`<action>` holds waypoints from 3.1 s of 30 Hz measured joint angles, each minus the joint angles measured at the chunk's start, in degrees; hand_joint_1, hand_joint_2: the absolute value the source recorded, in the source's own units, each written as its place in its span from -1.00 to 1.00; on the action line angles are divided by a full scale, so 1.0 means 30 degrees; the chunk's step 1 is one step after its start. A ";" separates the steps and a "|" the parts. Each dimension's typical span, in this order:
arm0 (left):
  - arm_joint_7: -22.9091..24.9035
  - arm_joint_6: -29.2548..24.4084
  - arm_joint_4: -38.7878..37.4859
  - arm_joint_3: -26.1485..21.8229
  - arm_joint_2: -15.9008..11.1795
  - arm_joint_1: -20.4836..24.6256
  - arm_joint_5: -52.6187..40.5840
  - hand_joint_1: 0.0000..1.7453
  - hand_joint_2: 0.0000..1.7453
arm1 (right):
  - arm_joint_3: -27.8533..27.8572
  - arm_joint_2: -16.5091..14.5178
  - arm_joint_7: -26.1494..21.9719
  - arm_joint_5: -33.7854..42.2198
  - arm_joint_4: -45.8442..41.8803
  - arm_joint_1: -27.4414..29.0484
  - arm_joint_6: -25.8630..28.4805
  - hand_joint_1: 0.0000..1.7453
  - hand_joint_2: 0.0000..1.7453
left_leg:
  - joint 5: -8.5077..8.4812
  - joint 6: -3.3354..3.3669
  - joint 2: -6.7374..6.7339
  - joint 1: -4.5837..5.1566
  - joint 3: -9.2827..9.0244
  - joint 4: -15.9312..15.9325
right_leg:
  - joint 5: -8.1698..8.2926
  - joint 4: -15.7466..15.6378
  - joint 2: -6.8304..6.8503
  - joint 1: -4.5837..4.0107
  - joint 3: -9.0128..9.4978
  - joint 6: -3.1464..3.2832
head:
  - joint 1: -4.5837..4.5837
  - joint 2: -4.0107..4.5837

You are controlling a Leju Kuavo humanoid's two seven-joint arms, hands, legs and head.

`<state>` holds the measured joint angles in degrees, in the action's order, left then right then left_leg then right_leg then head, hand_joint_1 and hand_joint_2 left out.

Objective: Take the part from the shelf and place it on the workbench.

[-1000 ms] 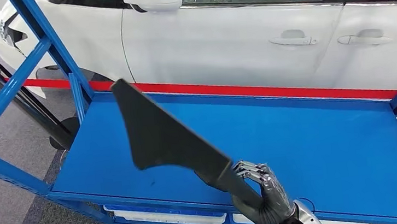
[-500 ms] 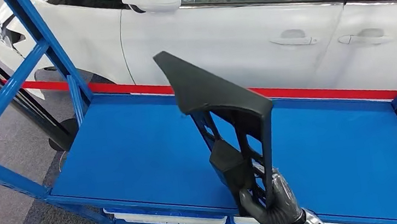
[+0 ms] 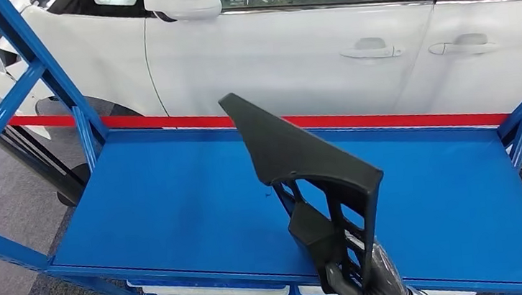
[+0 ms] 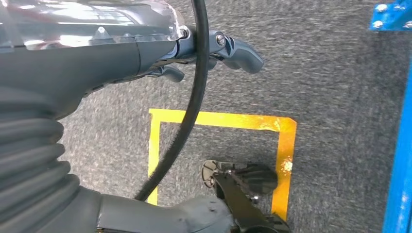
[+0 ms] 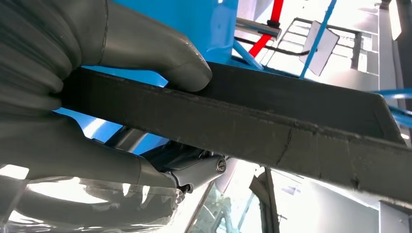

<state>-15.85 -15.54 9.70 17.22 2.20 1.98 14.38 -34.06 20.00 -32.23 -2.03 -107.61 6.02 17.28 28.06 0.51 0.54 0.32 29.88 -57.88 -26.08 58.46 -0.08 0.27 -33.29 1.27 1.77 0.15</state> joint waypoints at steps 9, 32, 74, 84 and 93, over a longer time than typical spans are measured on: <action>0.0009 0.0007 0.0000 0.0000 0.0104 0.0087 0.0022 -1.00 1.00 | 0.0281 -0.0333 -0.0384 -0.0188 -0.0089 0.0594 -0.0436 1.00 1.00 | -0.1286 0.0595 -0.0392 -0.0154 0.0973 0.0433 | -0.3430 0.4743 -0.0013 0.0301 -0.1407 -0.0759 | -0.0002 0.0000; 0.0115 -0.0173 -0.0036 0.0000 -0.0171 0.0143 0.0000 -1.00 1.00 | 0.0395 -0.0656 -0.1335 -0.1119 0.0066 0.1661 -0.1304 1.00 1.00 | 0.0784 -0.0042 -0.0085 -0.0026 -0.1546 0.0668 | 0.0903 -0.0129 0.0161 0.0148 -0.0730 -0.0401 | 0.0009 0.0000; 0.0197 -0.0033 -0.0102 0.0049 -0.0175 0.0002 -0.0175 -1.00 1.00 | 0.1208 -0.0867 -0.1535 -0.0337 0.0605 0.3444 -0.1730 1.00 1.00 | -0.1305 0.0357 -0.0572 -0.0097 0.1296 0.0156 | -0.1168 0.2580 0.0143 0.0476 0.0598 -0.0956 | 0.0007 0.0000; 0.0199 -0.0018 -0.0146 0.0078 -0.0179 -0.0079 -0.0169 -1.00 1.00 | 0.1284 -0.0847 -0.1519 -0.0037 0.0749 0.3499 -0.2007 1.00 1.00 | 0.1840 -0.0716 -0.0359 -0.0245 0.3071 -0.4233 | -0.0652 -0.0331 0.0253 0.0287 0.0986 0.0164 | 0.0011 0.0000; 0.0195 -0.0038 -0.0146 0.0084 -0.0230 0.0052 -0.0151 -1.00 1.00 | 0.1290 -0.0845 -0.1566 0.0003 0.0849 0.3490 -0.2002 1.00 1.00 | 0.0894 -0.0050 -0.0287 0.0011 -0.1575 0.0633 | 0.0985 -0.0013 0.0295 0.0172 -0.0877 -0.0356 | 0.0007 0.0000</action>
<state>-15.27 -15.66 9.27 17.47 1.51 2.14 13.93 -30.19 17.46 -36.93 -2.02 -105.07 16.49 11.28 30.74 0.36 -0.32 0.36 25.15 -55.98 -23.12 58.42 0.80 0.78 -35.92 0.20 1.79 0.15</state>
